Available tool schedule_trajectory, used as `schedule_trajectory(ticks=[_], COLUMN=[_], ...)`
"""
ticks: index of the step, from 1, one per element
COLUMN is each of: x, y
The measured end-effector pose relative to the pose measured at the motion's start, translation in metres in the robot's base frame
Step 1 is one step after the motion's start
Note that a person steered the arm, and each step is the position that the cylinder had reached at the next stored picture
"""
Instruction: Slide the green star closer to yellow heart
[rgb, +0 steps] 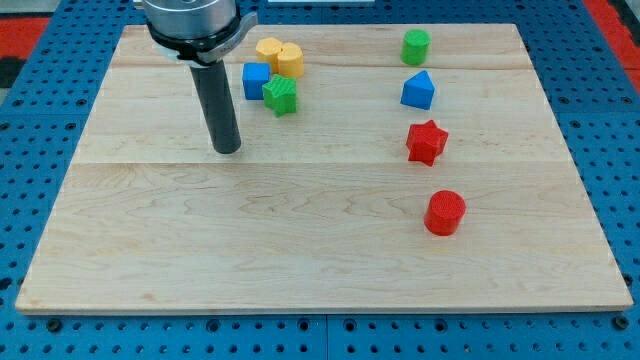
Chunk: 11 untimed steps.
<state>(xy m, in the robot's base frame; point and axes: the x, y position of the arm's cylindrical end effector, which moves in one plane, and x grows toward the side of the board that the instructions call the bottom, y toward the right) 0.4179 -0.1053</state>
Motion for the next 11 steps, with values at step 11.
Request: schedule_trajectory(ticks=[11], x=[-0.081], y=[0.056])
